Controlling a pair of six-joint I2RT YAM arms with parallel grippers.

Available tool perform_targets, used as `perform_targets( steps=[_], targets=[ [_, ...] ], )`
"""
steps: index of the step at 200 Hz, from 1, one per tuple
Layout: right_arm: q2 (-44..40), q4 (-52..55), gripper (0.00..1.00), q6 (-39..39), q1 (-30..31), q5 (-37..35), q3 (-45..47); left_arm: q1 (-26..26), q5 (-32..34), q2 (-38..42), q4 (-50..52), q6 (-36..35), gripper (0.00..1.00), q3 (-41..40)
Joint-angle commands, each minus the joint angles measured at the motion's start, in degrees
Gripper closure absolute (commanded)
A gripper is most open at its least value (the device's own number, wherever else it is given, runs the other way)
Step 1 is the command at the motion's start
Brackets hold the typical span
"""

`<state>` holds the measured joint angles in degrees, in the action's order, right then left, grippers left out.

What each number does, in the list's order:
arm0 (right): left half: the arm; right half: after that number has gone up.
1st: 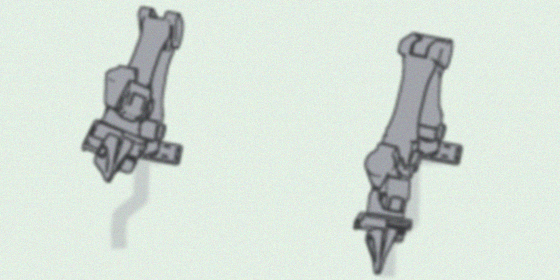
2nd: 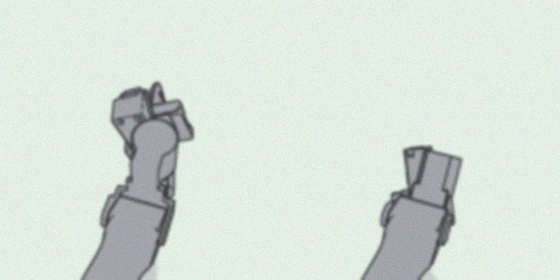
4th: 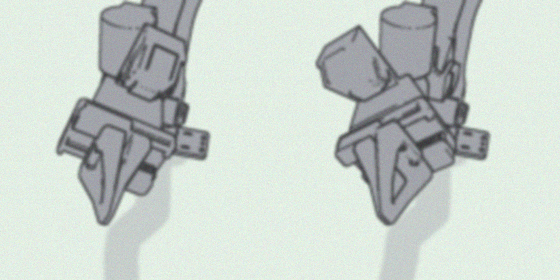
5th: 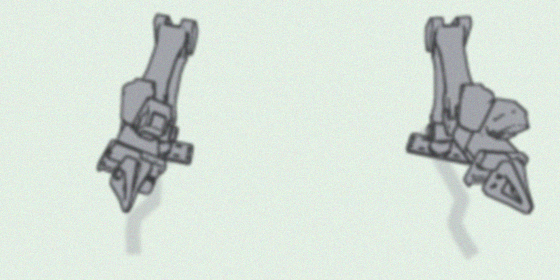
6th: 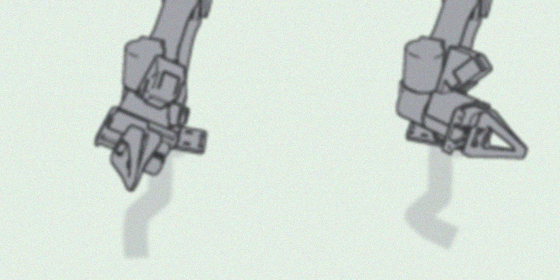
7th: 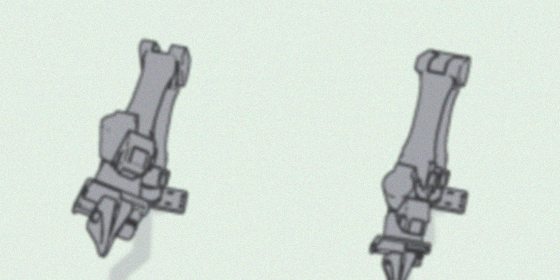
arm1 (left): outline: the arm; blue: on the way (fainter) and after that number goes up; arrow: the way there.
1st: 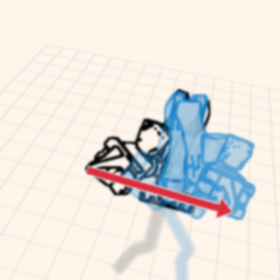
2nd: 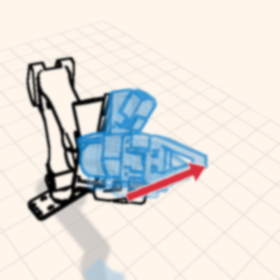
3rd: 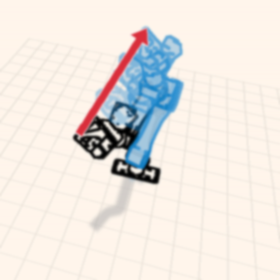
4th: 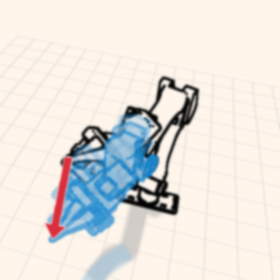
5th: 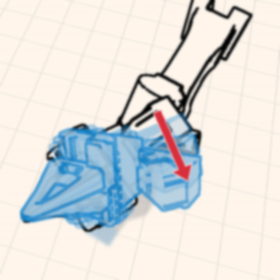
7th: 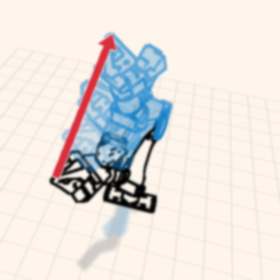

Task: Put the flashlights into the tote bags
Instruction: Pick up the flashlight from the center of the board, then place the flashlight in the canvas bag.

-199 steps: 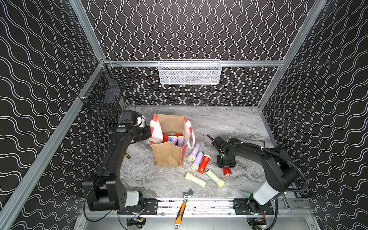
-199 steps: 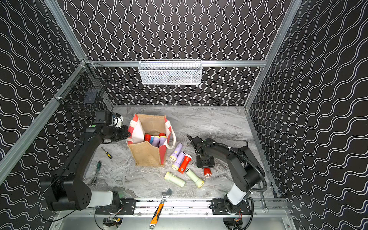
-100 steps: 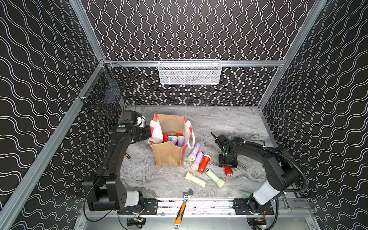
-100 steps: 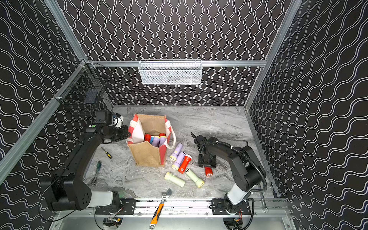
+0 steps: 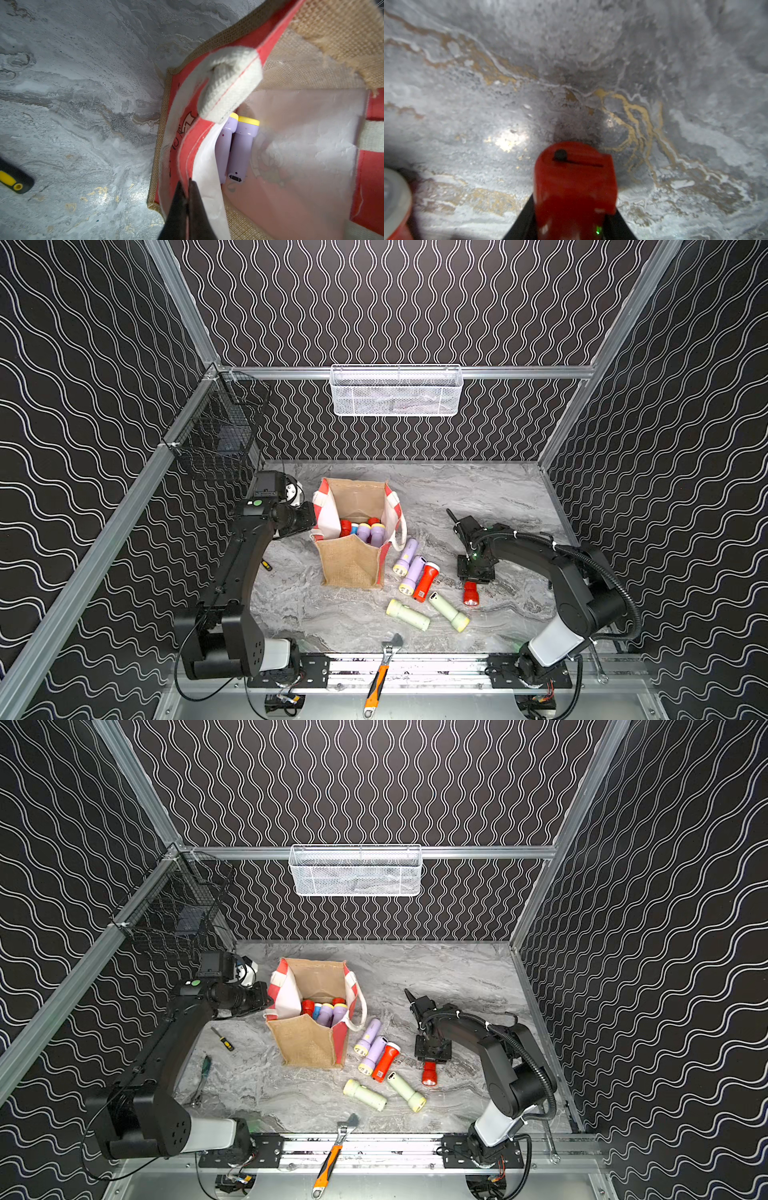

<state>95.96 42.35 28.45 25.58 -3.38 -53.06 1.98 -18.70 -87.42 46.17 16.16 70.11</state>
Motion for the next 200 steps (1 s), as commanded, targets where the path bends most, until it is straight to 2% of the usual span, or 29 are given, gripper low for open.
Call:
perform_targets(
  steps=[1,50,71,110,141,176,200],
  targets=[
    [1.1,-2.9,0.66,-0.1,-0.2,-3.7,1.2,-0.1,0.2,-0.3,-0.3,-0.5,0.94,0.0],
    [-4.1,1.5,0.69,-1.1,-0.2,-4.5,-3.7,0.0,0.0,-0.2,-0.6,-0.4,0.94,0.0],
    [-6.6,4.0,0.69,-2.2,-0.2,-3.6,-10.5,0.0,0.1,0.0,-0.6,-0.3,0.95,0.0],
    [-11.0,4.1,0.68,-6.2,-0.3,6.6,-20.3,0.0,0.0,0.3,-0.5,-0.3,0.94,0.0],
    [-12.8,3.0,0.67,-6.5,-0.1,14.7,-25.8,0.0,0.0,0.6,-0.6,-0.4,0.95,0.0],
    [-11.1,1.9,0.66,-5.4,8.4,13.6,-36.3,0.0,-0.4,0.5,-0.7,-0.3,0.95,0.2],
    [-6.9,-3.0,0.66,-4.0,13.9,16.3,-44.0,0.0,-0.8,0.9,-0.8,-0.4,0.95,0.1]
  ],
)
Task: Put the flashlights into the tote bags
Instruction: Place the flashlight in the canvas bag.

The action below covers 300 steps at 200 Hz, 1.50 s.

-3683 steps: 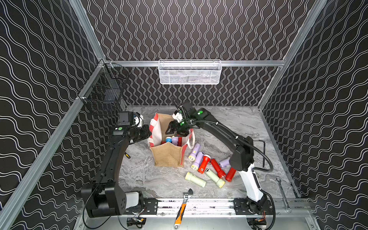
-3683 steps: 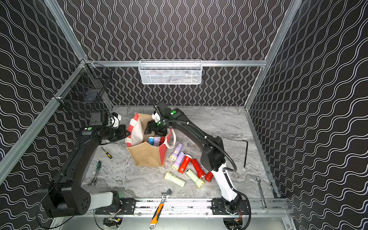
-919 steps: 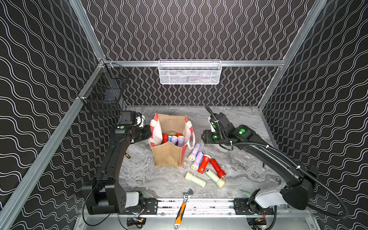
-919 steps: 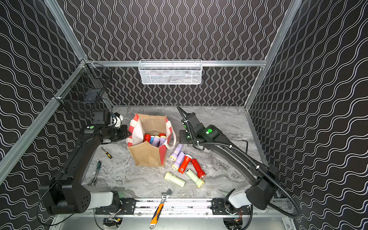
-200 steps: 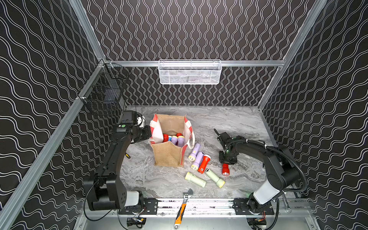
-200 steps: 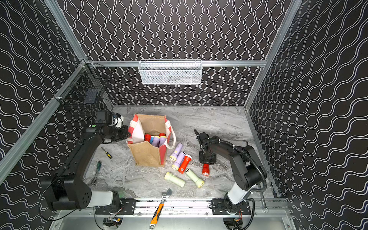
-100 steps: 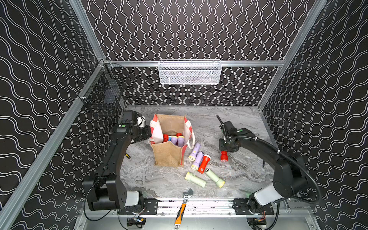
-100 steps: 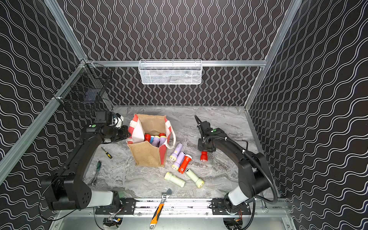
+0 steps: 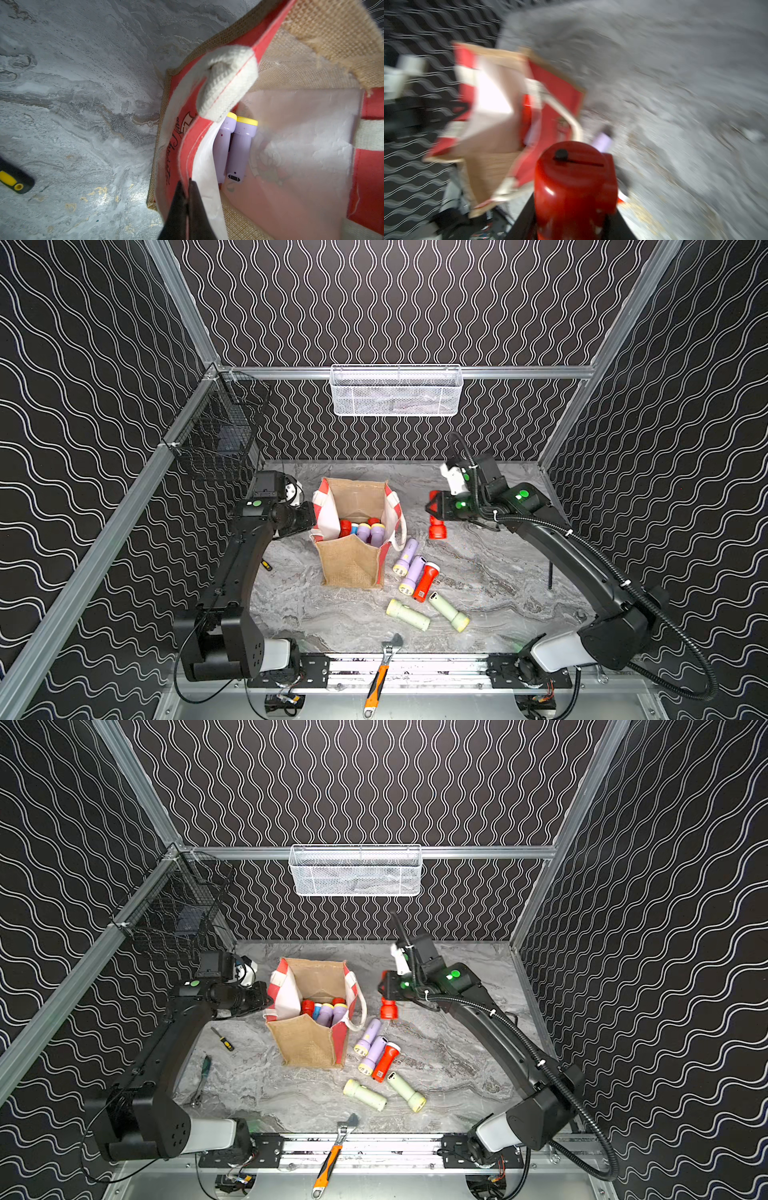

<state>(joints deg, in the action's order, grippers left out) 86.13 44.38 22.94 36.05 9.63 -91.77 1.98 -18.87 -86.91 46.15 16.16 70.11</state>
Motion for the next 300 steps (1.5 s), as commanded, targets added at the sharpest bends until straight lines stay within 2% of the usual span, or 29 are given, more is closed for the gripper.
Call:
perform_targets(
  steps=[1,42,68,106,141,166,228,300],
  targets=[
    [3.2,-5.4,0.66,1.6,3.6,3.5,-5.5,0.0,-0.6,0.4,-0.8,-0.4,0.95,0.1],
    [14.1,-15.1,0.66,5.3,7.7,11.4,-15.4,0.0,-1.0,1.3,-0.8,-0.4,0.95,0.1],
    [23.1,-15.1,0.67,6.1,10.1,10.3,-21.9,0.0,-1.4,1.6,-0.9,-0.5,0.95,-0.1],
    [33.0,-18.2,0.67,9.6,11.1,11.9,-24.3,0.0,-1.9,1.2,-1.0,-0.4,0.95,-0.1],
    [38.1,-19.6,0.64,8.6,11.6,15.4,-22.0,0.0,-2.4,0.9,-1.1,-0.4,0.95,0.0],
    [42.9,-16.4,0.64,7.4,11.8,15.8,-24.0,0.0,-2.2,0.7,-1.2,-0.3,0.95,0.0],
    [51.8,-5.7,0.63,3.8,12.5,9.6,-29.6,0.0,-2.2,0.1,-1.0,-0.3,0.95,0.1],
    [52.6,-3.9,0.48,4.7,12.5,9.3,-30.4,0.0,-2.0,0.1,-1.0,-0.3,0.95,-0.1]
  ],
)
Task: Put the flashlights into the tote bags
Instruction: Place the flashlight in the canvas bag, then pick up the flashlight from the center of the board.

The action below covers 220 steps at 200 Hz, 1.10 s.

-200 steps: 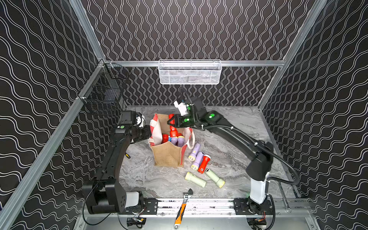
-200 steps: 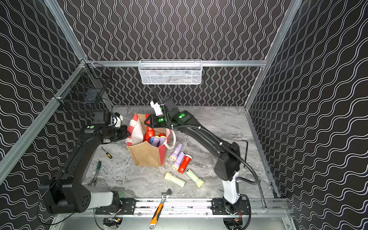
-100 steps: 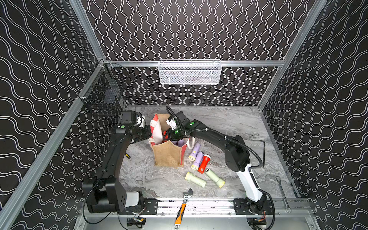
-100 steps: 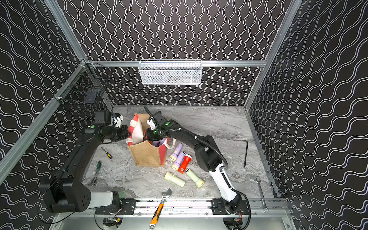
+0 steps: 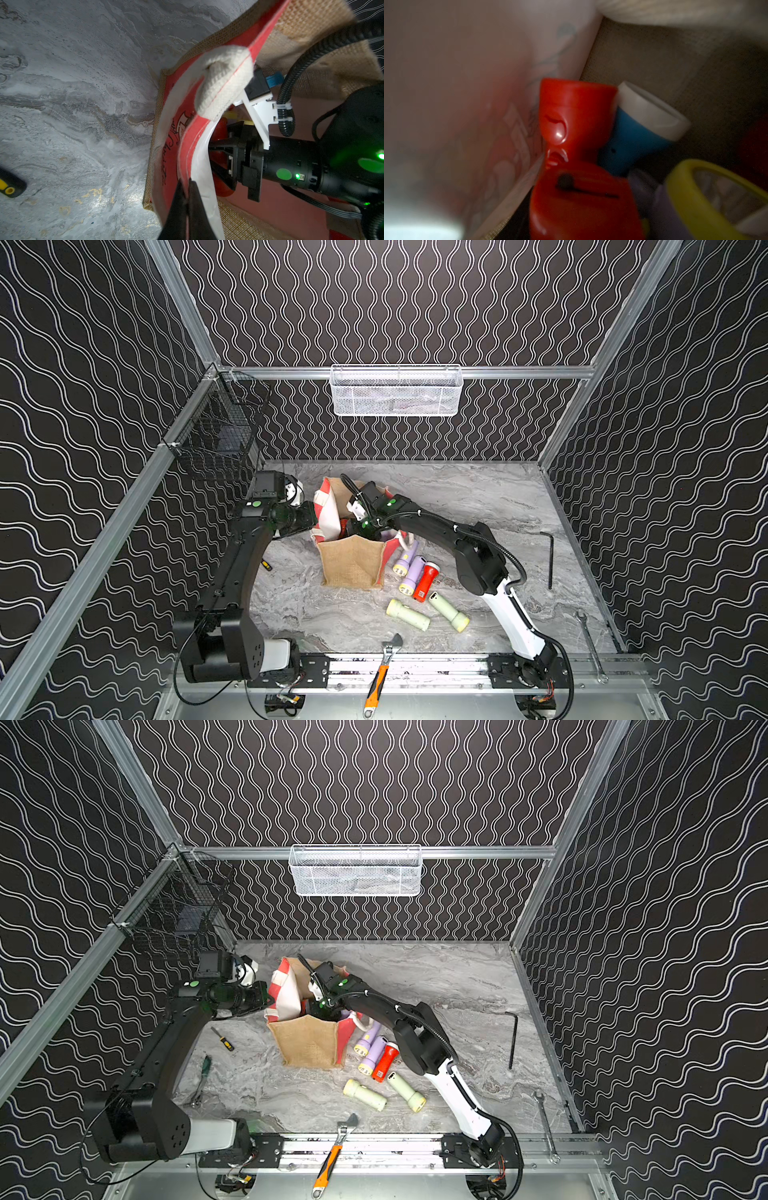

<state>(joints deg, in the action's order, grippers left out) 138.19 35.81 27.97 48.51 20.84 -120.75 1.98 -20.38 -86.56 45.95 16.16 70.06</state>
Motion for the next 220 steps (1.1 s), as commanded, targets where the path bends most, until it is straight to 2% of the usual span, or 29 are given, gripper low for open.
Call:
perform_targets(
  steps=[1,43,112,137,188,220],
  targets=[
    [0.5,4.7,0.48,-0.3,0.0,-1.9,-1.4,0.0,-0.5,-0.2,-0.9,-0.3,0.94,0.0],
    [-3.4,5.6,0.45,-0.7,0.0,-1.7,-3.2,0.0,-0.5,-0.2,-0.9,-0.4,0.94,0.0],
    [-18.8,4.2,0.41,-2.5,0.0,-6.9,-0.4,0.0,-0.2,0.2,-0.9,-0.3,0.95,0.0],
    [-25.4,6.0,0.41,-4.6,0.0,-12.8,3.6,0.0,0.0,0.0,-0.7,-0.4,0.95,0.2],
    [-42.3,12.7,0.41,-7.3,0.0,-27.4,18.1,0.0,0.5,0.3,-0.6,-0.4,0.95,0.3],
    [-50.8,22.4,0.42,-4.2,0.1,-34.8,26.6,0.0,1.0,0.5,-0.6,-0.4,0.95,0.3]
  ],
)
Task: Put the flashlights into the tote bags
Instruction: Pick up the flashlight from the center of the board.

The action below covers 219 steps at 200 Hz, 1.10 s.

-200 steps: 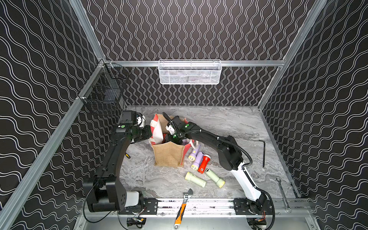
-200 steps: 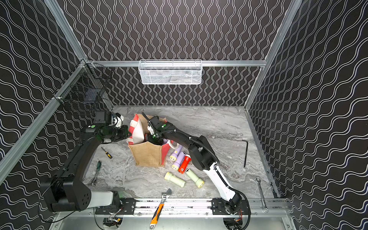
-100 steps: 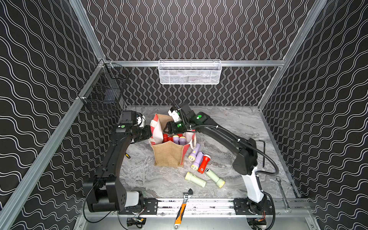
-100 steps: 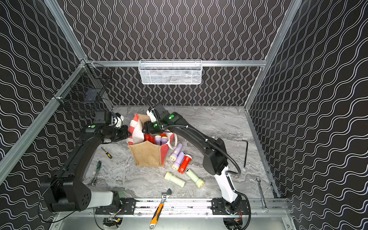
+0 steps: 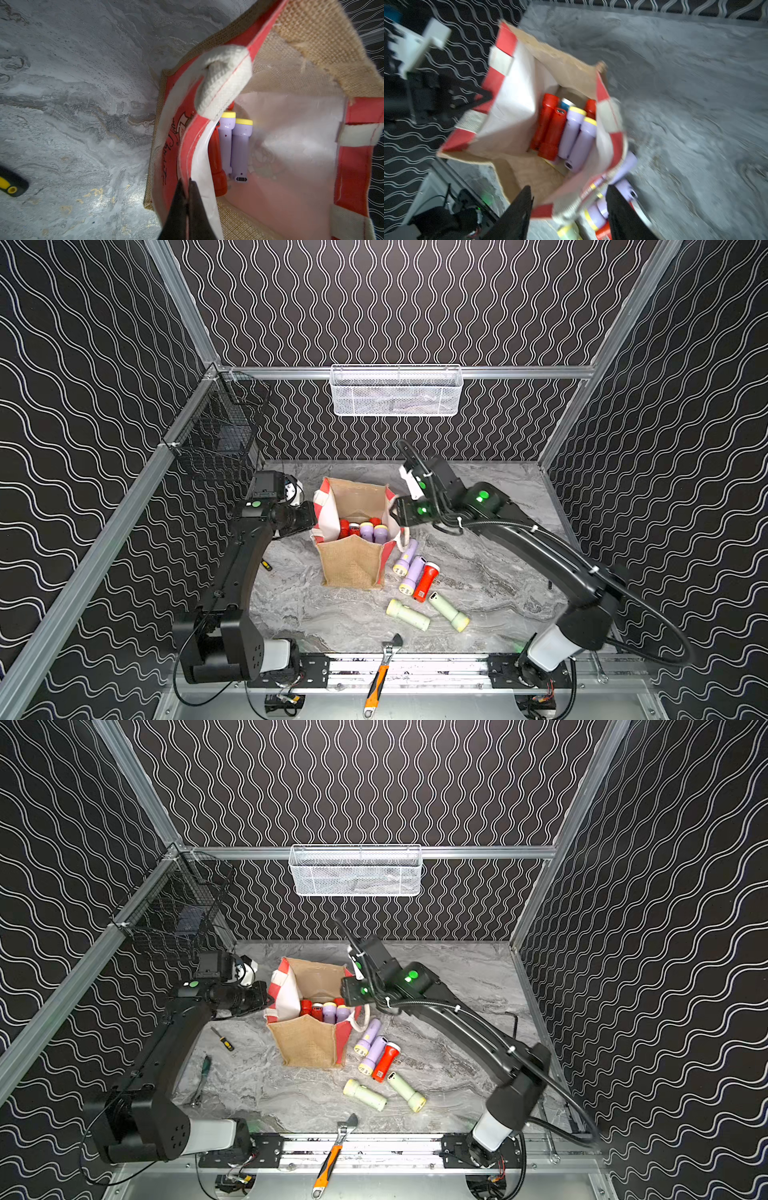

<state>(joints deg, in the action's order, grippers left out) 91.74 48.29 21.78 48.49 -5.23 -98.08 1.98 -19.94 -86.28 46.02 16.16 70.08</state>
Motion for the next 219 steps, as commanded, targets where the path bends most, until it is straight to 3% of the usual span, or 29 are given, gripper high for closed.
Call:
perform_targets(
  steps=[1,24,75,120,156,219],
  targets=[
    [-4.7,10.3,0.42,2.2,0.1,-9.0,4.1,0.0,0.6,0.2,-0.7,-0.3,0.95,0.3],
    [-8.3,19.1,0.42,7.0,0.0,-10.6,5.4,0.0,0.7,-0.6,-0.6,-0.3,0.94,0.6],
    [-10.7,21.3,0.43,8.4,0.5,0.3,19.8,-0.1,2.9,-0.4,0.5,-1.3,0.94,1.1],
    [-11.4,15.6,0.39,4.8,2.8,0.8,29.9,0.0,2.7,0.0,0.5,-1.2,0.94,0.9],
    [-10.4,7.2,0.39,1.2,8.1,1.5,34.2,0.0,2.8,0.2,0.6,-1.1,0.94,0.9],
    [-5.0,0.6,0.36,-2.1,8.7,-0.3,40.6,0.0,3.2,0.3,0.4,-1.1,0.94,0.5]
  ],
)
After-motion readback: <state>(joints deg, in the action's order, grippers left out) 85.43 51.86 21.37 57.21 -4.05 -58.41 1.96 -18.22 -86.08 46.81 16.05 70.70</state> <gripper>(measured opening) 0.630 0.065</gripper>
